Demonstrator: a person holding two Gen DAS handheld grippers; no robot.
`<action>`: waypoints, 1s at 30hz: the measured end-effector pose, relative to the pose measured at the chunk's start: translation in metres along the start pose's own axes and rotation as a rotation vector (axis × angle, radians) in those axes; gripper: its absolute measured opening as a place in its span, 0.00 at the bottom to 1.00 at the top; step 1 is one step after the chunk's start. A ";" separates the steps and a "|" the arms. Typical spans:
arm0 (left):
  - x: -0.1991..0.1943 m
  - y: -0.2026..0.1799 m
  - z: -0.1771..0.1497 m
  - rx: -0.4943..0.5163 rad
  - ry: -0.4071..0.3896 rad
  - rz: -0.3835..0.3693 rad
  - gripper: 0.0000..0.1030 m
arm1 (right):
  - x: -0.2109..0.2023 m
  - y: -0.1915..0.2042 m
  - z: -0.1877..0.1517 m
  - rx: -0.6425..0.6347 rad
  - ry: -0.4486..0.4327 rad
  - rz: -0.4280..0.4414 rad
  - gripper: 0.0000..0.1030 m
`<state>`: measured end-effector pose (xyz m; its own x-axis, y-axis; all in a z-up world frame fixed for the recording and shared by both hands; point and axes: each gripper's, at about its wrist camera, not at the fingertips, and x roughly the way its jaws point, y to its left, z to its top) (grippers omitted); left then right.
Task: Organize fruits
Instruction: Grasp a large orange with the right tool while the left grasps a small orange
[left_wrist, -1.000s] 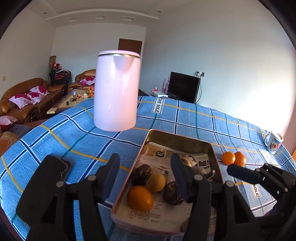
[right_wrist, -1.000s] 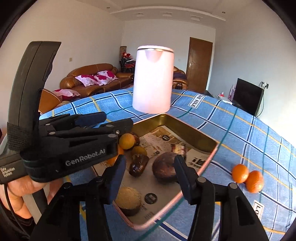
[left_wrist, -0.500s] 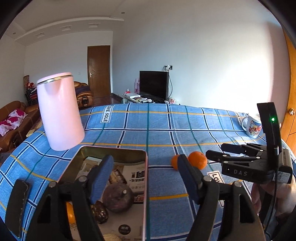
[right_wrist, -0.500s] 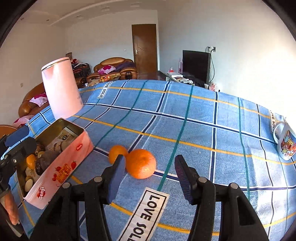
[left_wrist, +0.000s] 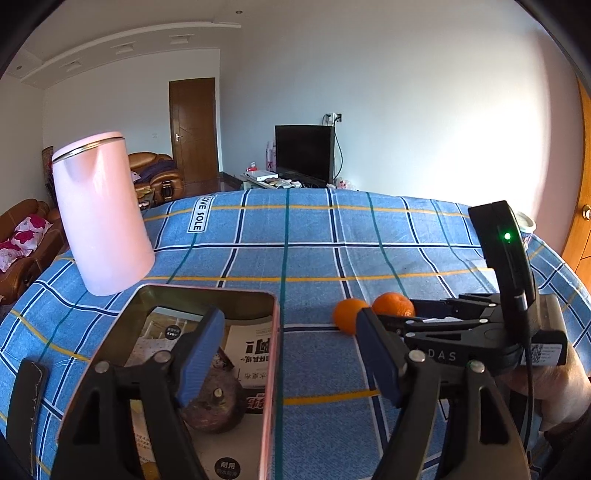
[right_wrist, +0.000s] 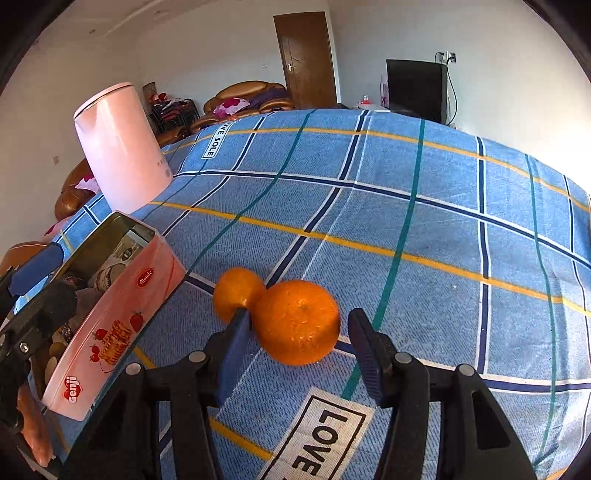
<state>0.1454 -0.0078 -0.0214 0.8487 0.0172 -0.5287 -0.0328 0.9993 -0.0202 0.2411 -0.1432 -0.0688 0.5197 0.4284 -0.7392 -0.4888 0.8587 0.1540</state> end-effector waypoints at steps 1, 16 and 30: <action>0.001 -0.002 0.000 0.004 0.004 -0.002 0.74 | 0.000 -0.001 0.000 0.008 -0.002 0.008 0.47; 0.069 -0.057 0.006 0.095 0.145 -0.013 0.74 | -0.060 -0.031 -0.016 0.067 -0.249 -0.220 0.47; 0.122 -0.068 0.008 0.104 0.335 -0.045 0.42 | -0.069 -0.035 -0.020 0.079 -0.271 -0.192 0.47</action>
<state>0.2551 -0.0736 -0.0778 0.6272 -0.0226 -0.7785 0.0693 0.9972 0.0270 0.2085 -0.2083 -0.0364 0.7697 0.3071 -0.5598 -0.3136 0.9455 0.0874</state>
